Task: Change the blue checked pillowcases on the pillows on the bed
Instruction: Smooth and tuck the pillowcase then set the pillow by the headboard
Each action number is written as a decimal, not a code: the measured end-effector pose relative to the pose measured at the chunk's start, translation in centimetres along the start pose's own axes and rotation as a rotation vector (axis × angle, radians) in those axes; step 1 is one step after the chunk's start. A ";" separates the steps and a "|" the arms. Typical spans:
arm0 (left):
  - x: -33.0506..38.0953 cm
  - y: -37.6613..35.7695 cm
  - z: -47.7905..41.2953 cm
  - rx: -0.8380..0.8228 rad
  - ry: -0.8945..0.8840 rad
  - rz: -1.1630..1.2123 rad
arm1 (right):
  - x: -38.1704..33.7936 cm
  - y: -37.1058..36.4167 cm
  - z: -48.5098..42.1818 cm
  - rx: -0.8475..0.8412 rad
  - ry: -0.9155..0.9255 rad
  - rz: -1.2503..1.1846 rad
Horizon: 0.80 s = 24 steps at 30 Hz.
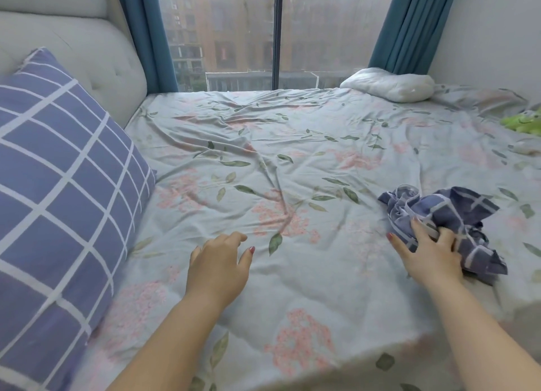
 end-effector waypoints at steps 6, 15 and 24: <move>0.0 0.3 0.3 -0.030 0.007 0.043 | 0.0 1.4 -0.5 0.229 0.050 -0.179; -1.4 0.2 0.4 -0.133 0.071 0.259 | -10.4 3.0 2.6 0.231 0.402 -0.395; -3.8 3.8 0.9 -0.063 0.148 0.619 | -25.8 -1.3 12.2 -0.224 0.731 -0.678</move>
Point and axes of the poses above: each hand's wrist, its own z-axis away from the middle knuckle, its own y-axis out of the back of the hand, x = y × z, the point moved 10 cm from there along -z, towards the middle knuckle, and after that the axes turned 11 degrees about y, right-handed, at the moved point
